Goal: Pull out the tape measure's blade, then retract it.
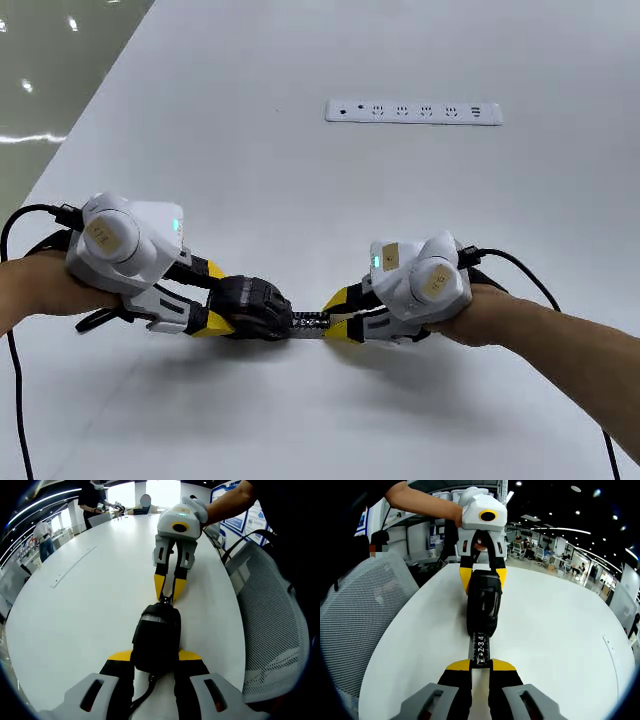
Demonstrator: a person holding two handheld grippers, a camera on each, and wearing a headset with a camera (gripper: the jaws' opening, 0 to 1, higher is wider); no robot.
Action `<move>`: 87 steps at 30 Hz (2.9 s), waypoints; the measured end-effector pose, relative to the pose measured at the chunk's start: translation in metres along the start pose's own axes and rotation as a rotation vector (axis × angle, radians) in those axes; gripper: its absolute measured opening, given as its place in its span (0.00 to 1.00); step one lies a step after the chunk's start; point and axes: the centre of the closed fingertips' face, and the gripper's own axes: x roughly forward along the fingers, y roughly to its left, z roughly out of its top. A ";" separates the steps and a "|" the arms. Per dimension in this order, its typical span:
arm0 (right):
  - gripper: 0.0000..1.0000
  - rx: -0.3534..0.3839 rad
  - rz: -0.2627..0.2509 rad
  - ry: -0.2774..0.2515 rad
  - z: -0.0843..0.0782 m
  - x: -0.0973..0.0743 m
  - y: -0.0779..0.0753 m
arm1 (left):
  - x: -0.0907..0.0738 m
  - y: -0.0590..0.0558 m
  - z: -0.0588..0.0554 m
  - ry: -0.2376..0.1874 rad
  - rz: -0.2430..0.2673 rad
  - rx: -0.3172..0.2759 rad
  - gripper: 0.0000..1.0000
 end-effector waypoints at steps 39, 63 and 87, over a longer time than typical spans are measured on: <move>0.08 0.006 -0.017 0.021 -0.022 -0.026 0.001 | 0.001 0.000 0.001 0.001 -0.002 0.000 0.25; 0.08 0.010 -0.022 0.037 -0.042 -0.049 0.000 | 0.002 -0.001 0.003 -0.002 -0.005 -0.001 0.25; 0.08 0.024 -0.036 0.070 -0.063 -0.076 0.004 | 0.001 -0.001 0.002 0.005 -0.008 0.000 0.25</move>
